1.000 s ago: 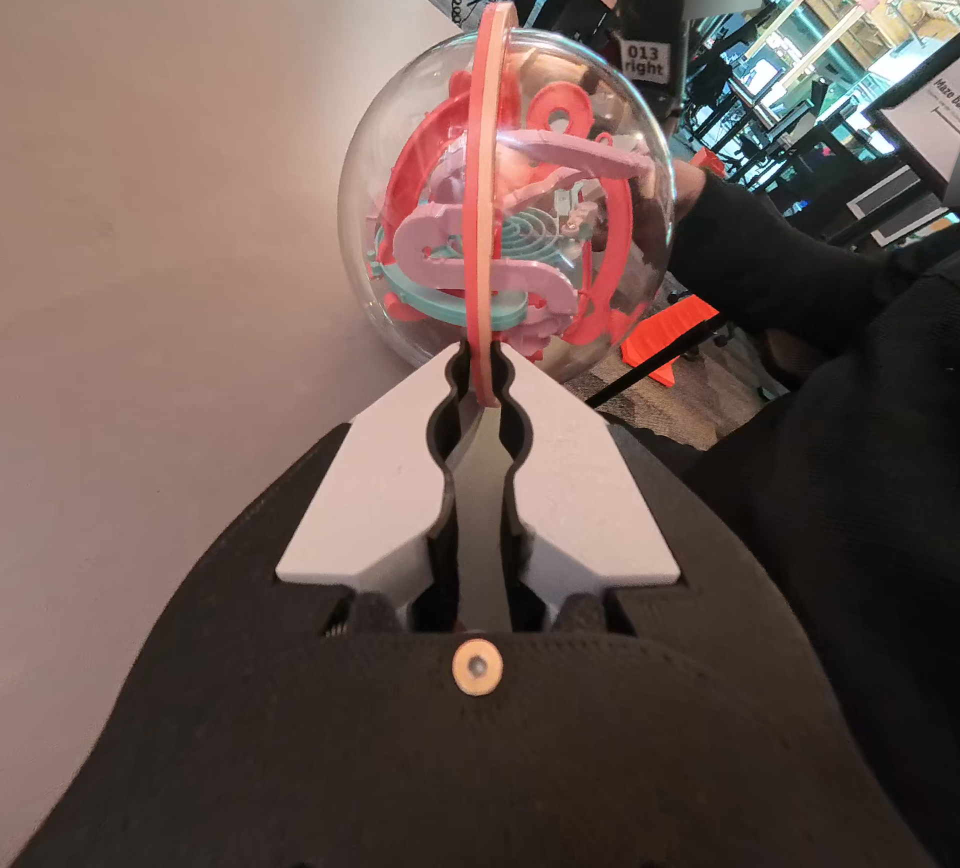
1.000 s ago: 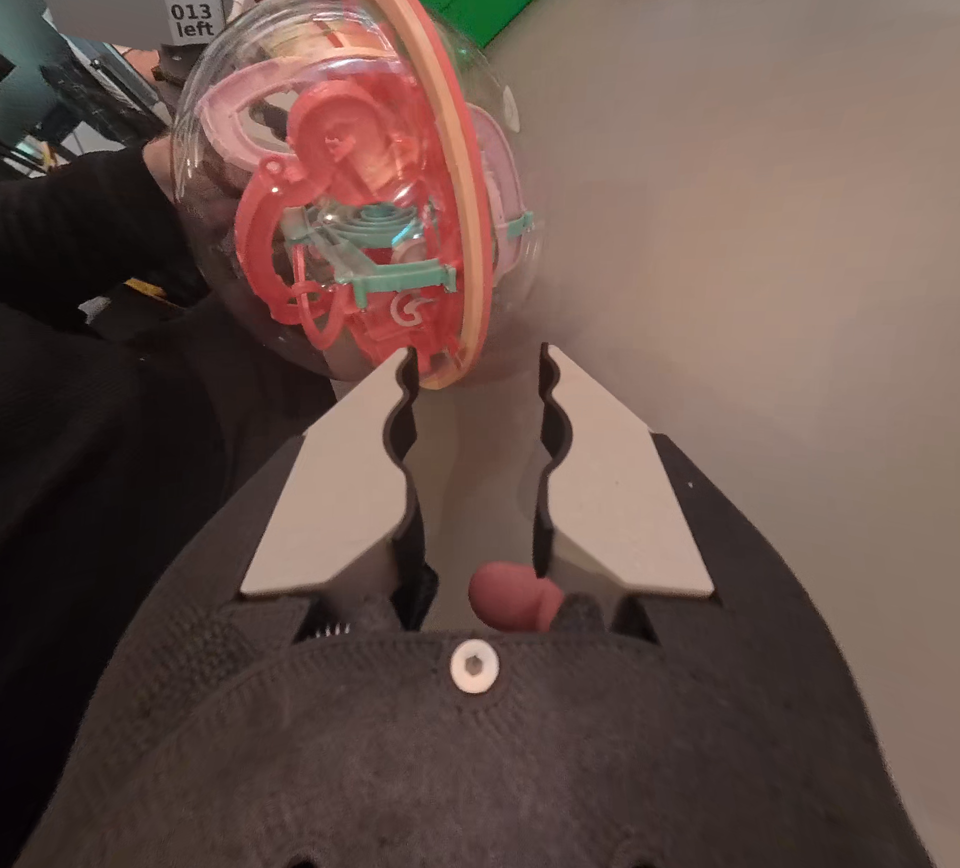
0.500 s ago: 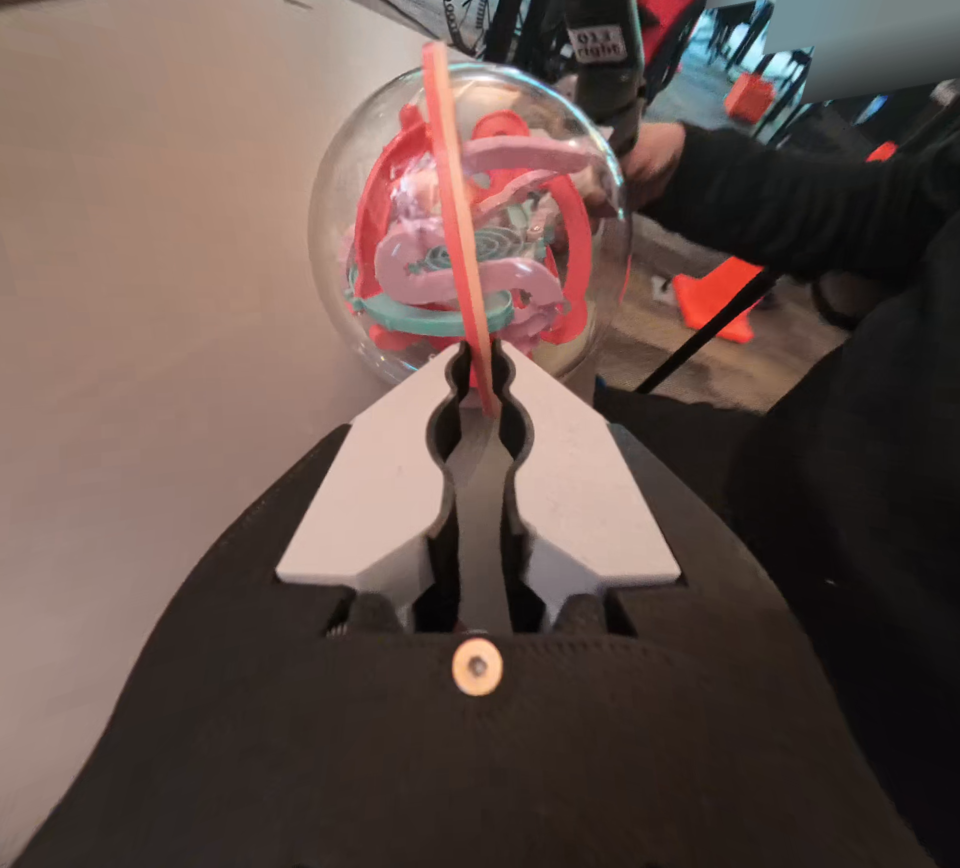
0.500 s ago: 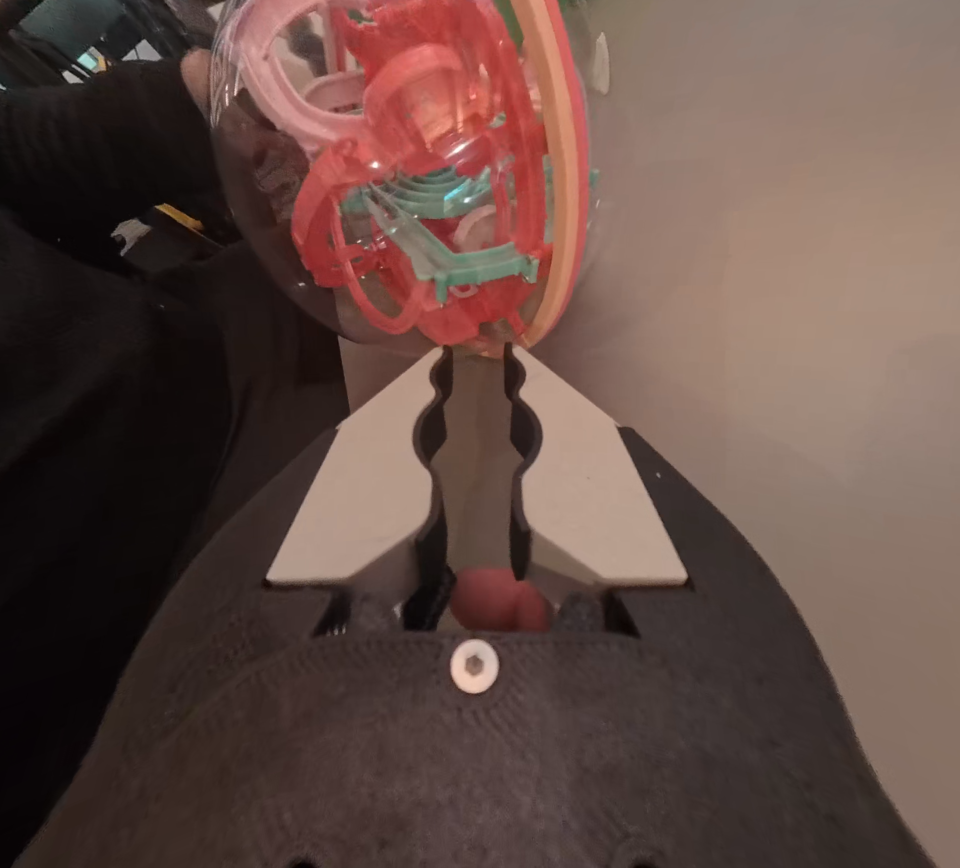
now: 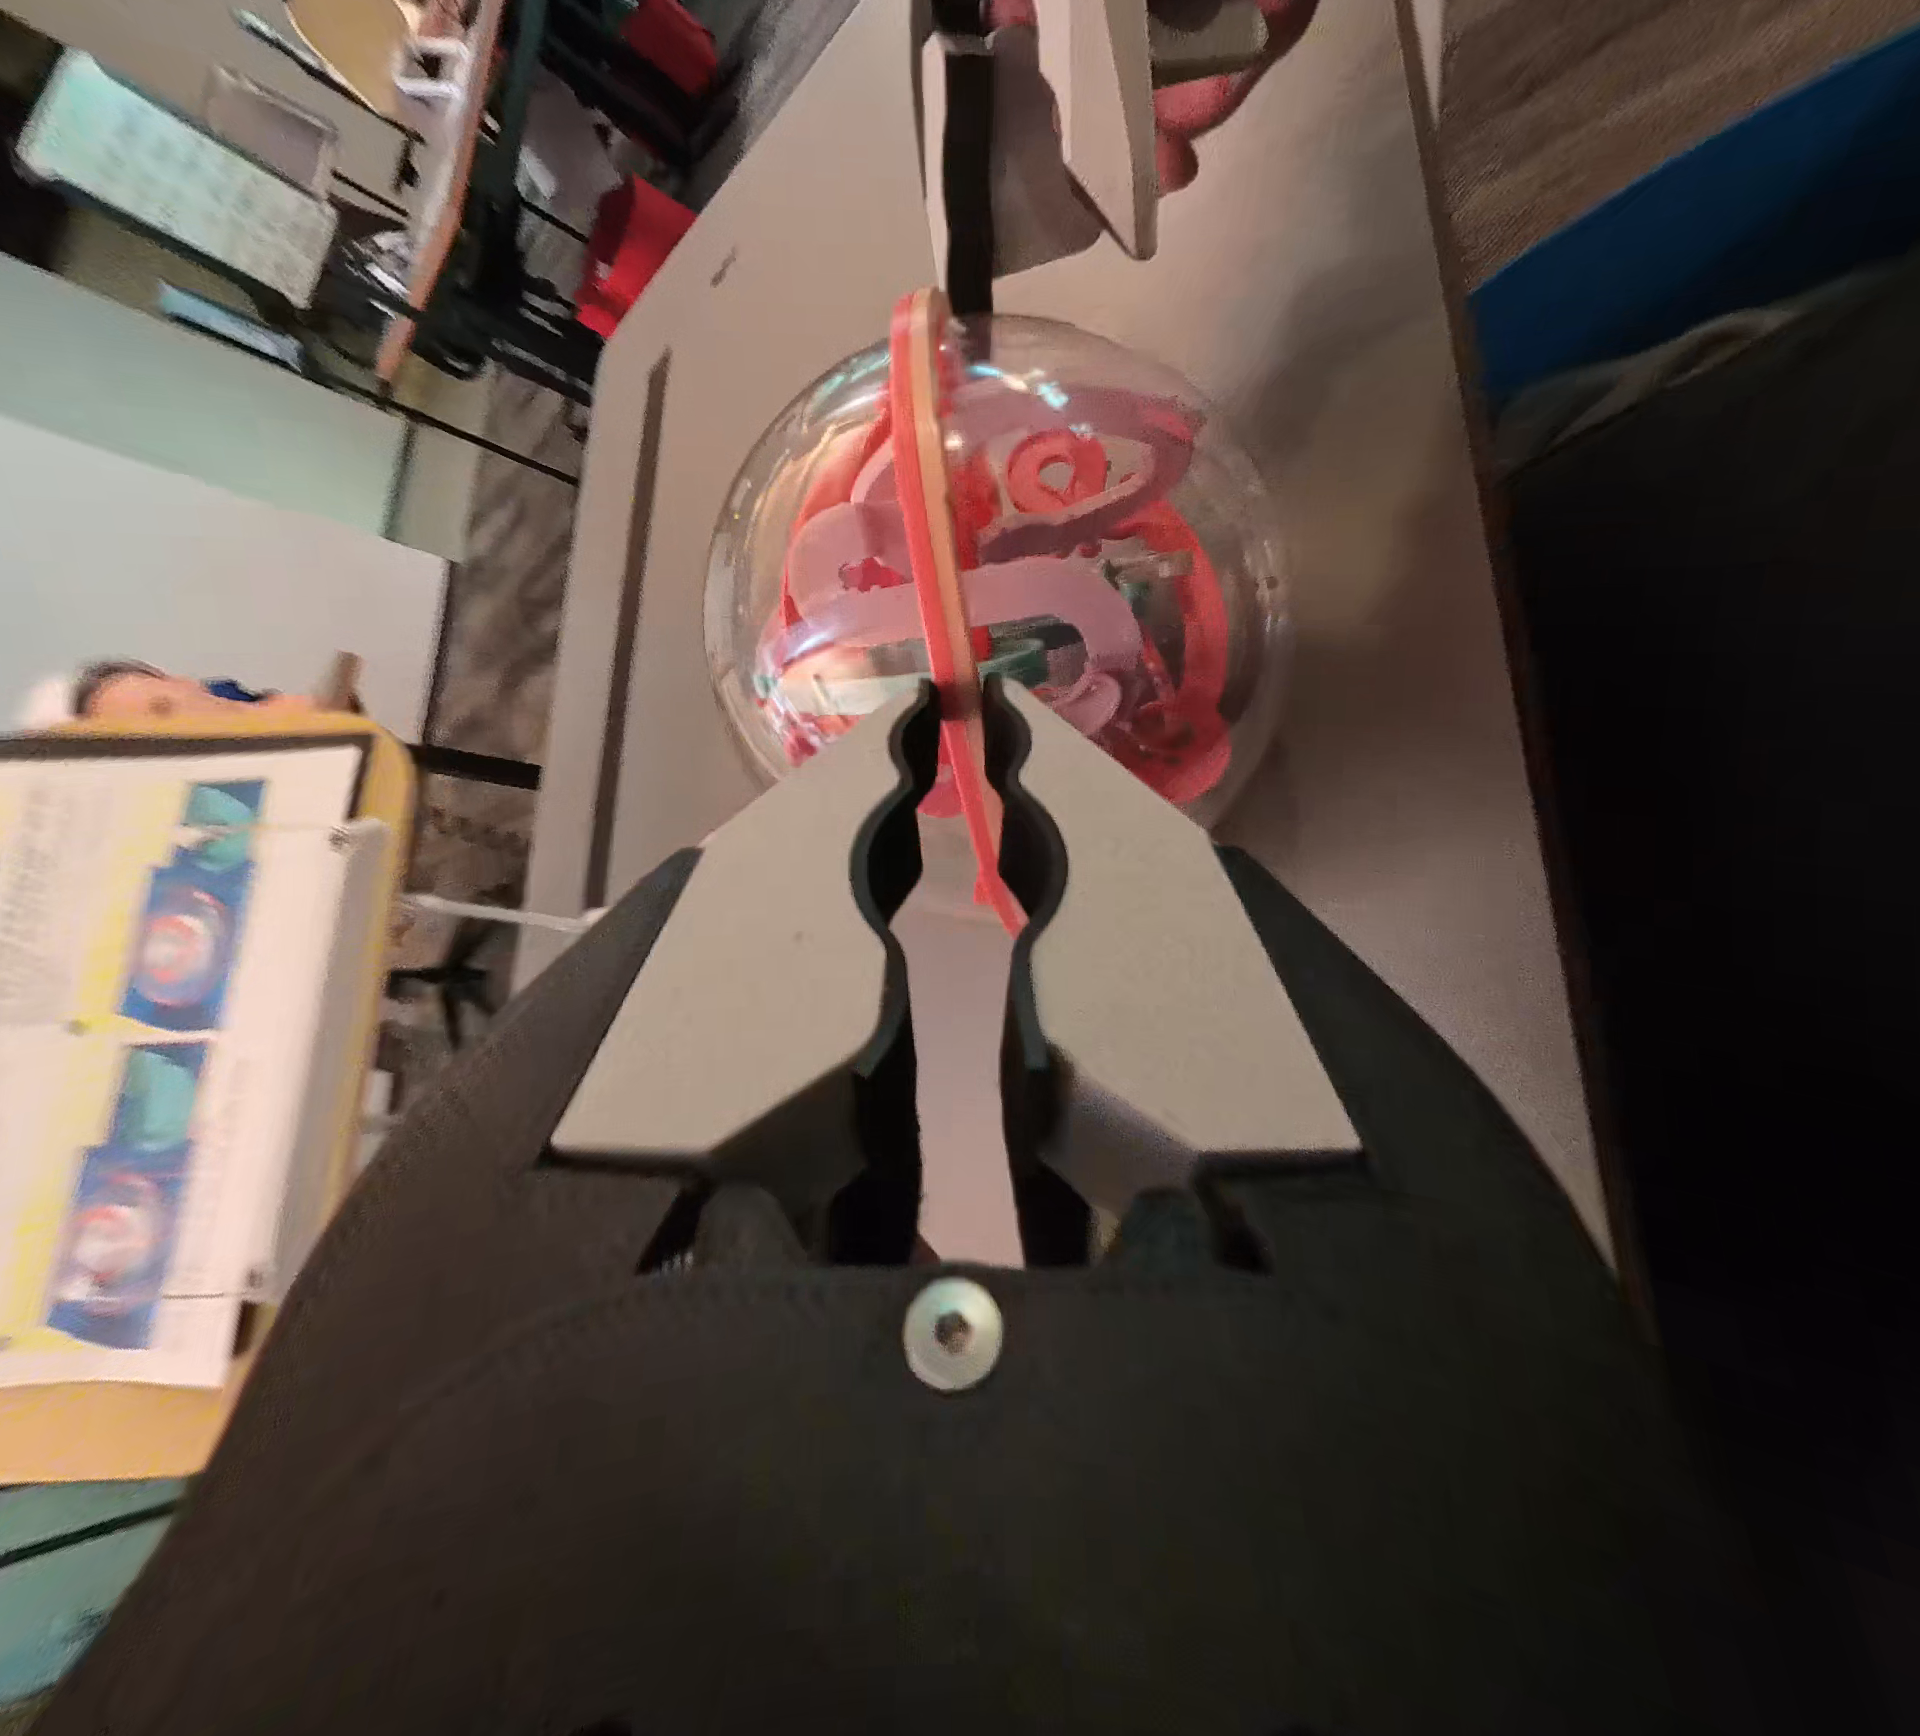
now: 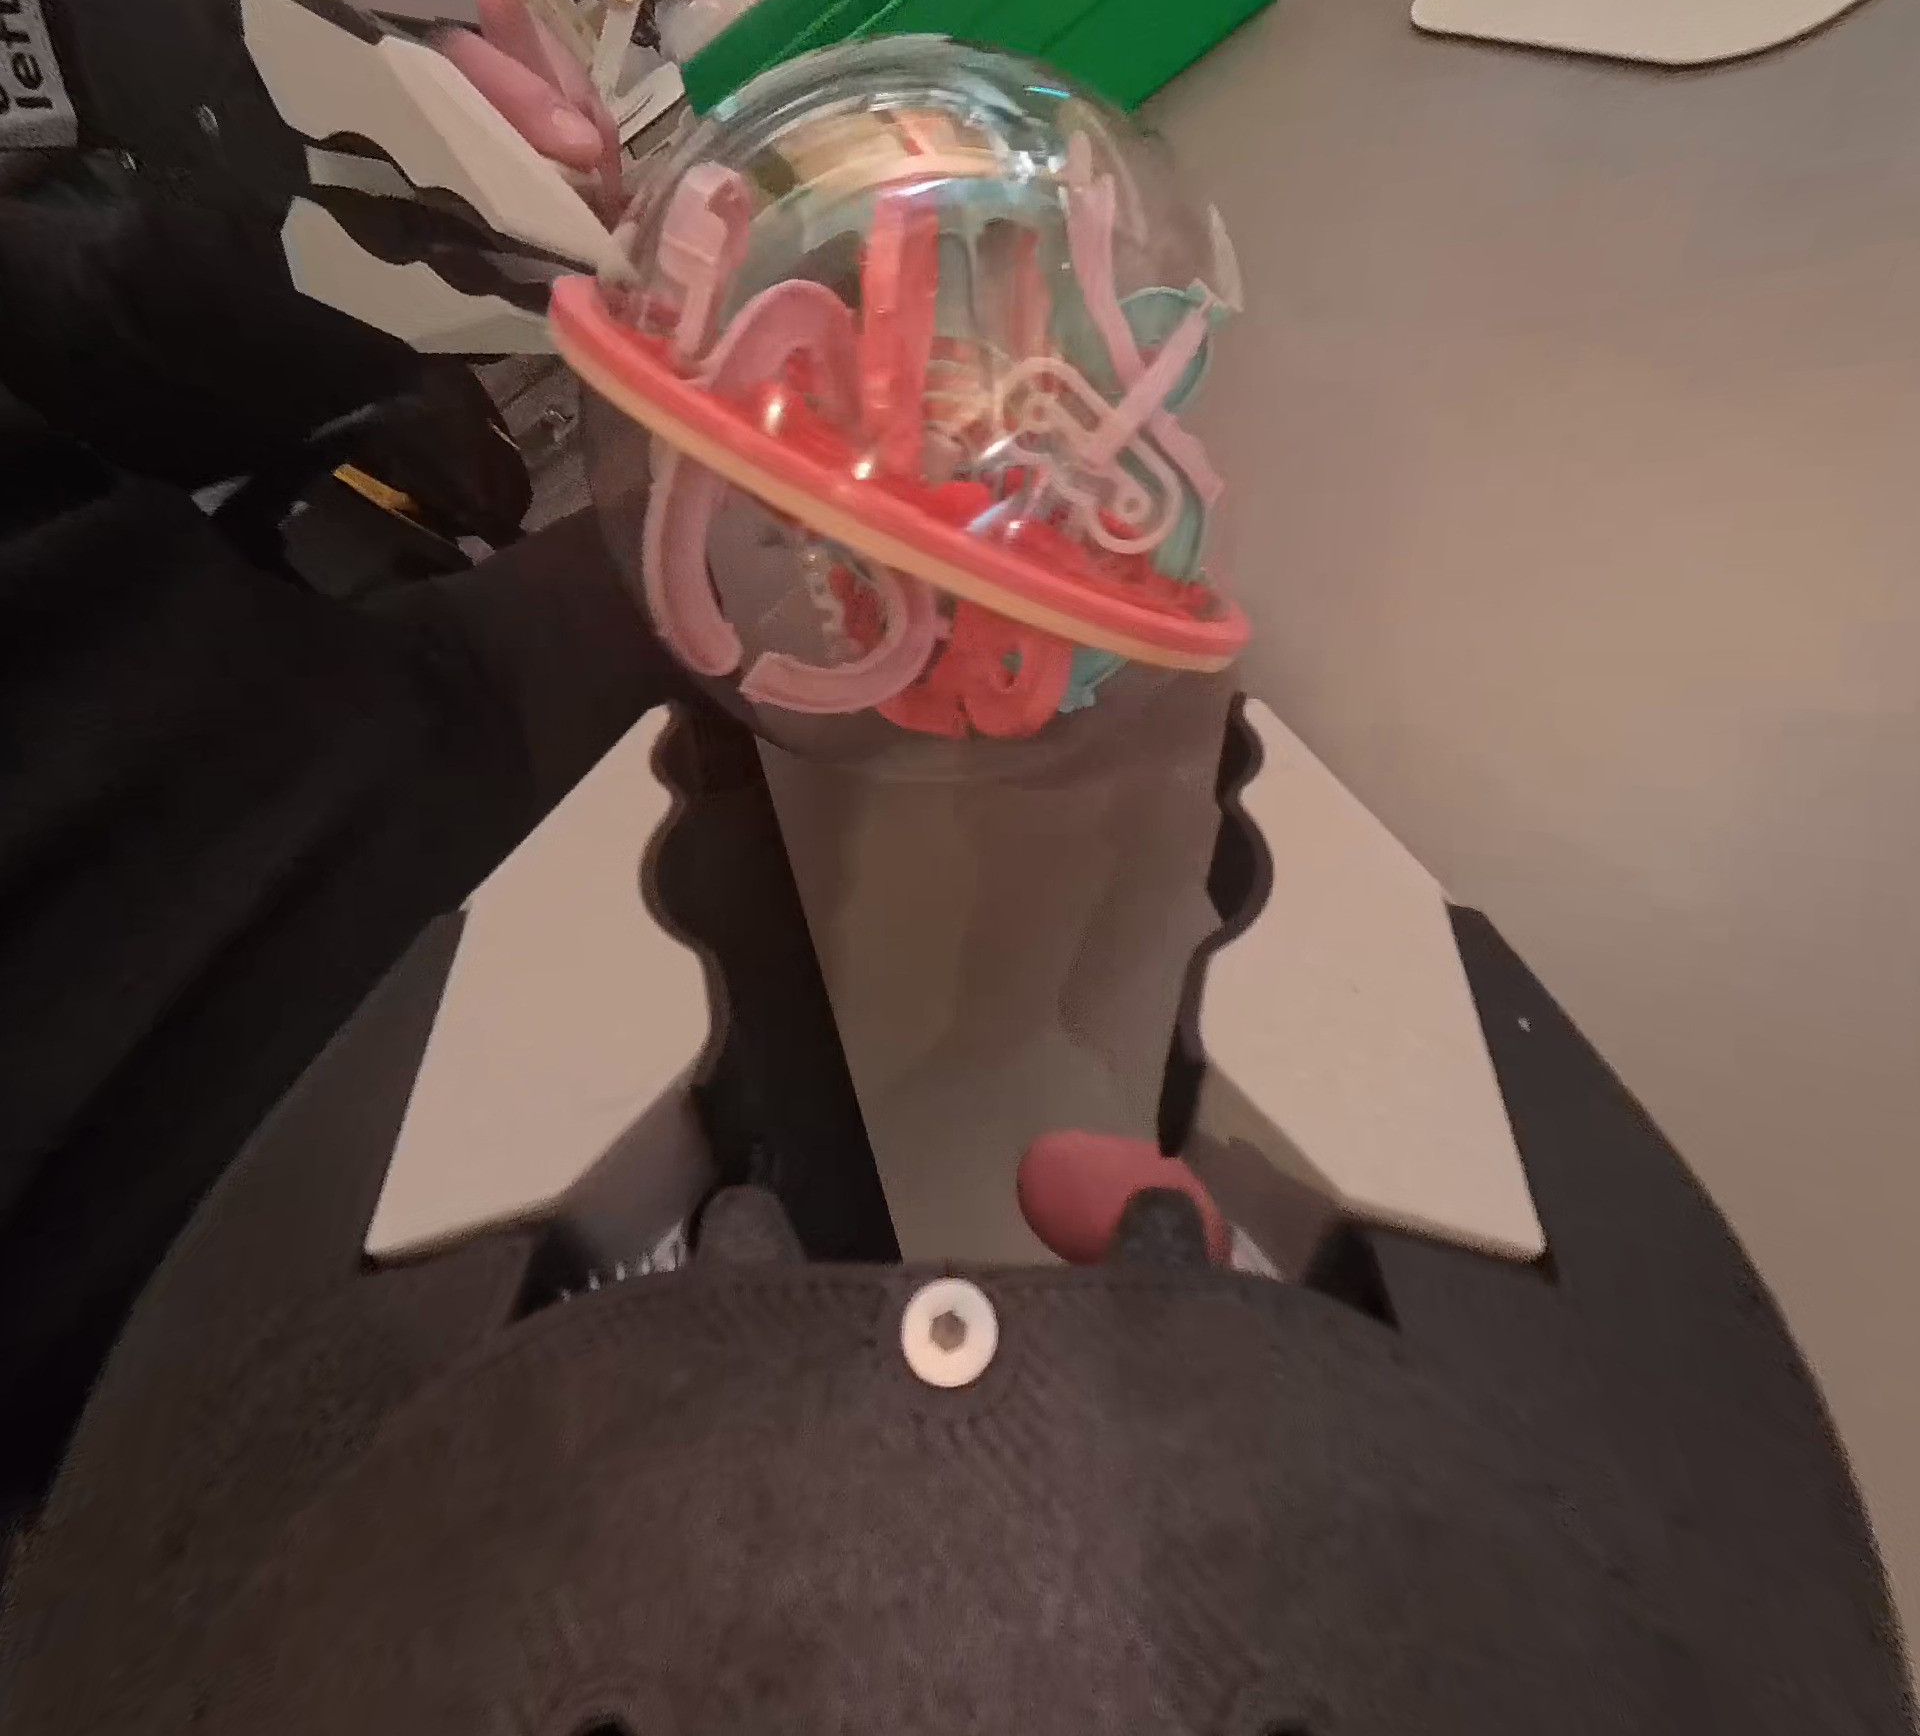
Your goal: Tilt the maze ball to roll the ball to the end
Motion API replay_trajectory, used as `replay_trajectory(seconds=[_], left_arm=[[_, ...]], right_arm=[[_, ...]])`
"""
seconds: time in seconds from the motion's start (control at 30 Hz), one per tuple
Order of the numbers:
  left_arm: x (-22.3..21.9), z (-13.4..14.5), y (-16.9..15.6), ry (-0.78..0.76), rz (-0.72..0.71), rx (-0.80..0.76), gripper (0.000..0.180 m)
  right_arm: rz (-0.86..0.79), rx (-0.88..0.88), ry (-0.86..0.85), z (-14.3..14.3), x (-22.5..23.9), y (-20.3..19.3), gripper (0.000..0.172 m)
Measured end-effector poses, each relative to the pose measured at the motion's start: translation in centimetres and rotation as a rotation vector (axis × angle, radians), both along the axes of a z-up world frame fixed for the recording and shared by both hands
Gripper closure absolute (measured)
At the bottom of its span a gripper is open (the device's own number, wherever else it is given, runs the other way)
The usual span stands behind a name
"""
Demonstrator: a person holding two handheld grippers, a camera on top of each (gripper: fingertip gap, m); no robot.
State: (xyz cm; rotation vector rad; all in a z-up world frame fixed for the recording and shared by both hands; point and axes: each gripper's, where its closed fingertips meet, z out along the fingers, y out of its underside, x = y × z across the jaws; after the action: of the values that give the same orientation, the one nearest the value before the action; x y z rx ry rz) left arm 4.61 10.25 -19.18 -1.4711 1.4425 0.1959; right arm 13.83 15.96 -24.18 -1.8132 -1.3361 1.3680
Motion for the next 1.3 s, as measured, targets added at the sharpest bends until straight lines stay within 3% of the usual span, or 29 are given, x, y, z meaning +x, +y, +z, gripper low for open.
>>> replay_trajectory(seconds=[0.13,0.4,0.57,0.67,0.77,0.87,0.97,1.07,1.13,1.3], left_arm=[[0.8,-0.3,-0.5,0.080,-0.042,0.099,0.174],[2.4,-2.1,-2.0,0.084,-0.114,0.124,0.173],[1.4,-2.9,-2.2,-0.005,-0.075,0.082,0.171],[0.7,-3.8,-2.2,-0.037,-0.054,0.048,0.172],[0.4,-4.6,-2.6,-0.124,-0.009,-0.102,0.173],[0.0,-3.9,-3.2,-0.267,0.077,-0.235,0.171],[-1.7,-1.6,-2.8,-0.524,0.164,-0.318,0.156],[-5.0,-0.9,-0.7,-0.682,0.284,-0.380,0.145],[-5.9,-1.1,0.9,-0.830,0.345,-0.534,0.132],[-5.9,-2.7,3.7,-1.045,0.424,-0.836,0.124]], right_arm=[[-0.008,-0.068,0.092,1.7,-0.8,-1.2,0.064],[-0.060,0.482,-0.122,-0.5,-0.7,-1.2,0.074],[-0.141,0.732,-0.280,-2.0,-0.6,-1.0,0.084],[-0.152,0.807,-0.314,-2.1,-1.0,-0.7,0.083],[-0.131,0.864,-0.341,-2.4,-1.1,-0.9,0.089],[-0.105,0.839,-0.329,-2.8,-0.9,-1.8,0.096],[-0.084,0.814,-0.317,-3.0,-0.8,-2.5,0.099],[-0.072,0.714,-0.271,-2.7,-0.8,-3.0,0.098],[-0.090,0.642,-0.223,-1.7,-0.6,-2.6,0.096],[-0.175,0.144,-0.021,0.4,-1.0,-0.1,0.094]])
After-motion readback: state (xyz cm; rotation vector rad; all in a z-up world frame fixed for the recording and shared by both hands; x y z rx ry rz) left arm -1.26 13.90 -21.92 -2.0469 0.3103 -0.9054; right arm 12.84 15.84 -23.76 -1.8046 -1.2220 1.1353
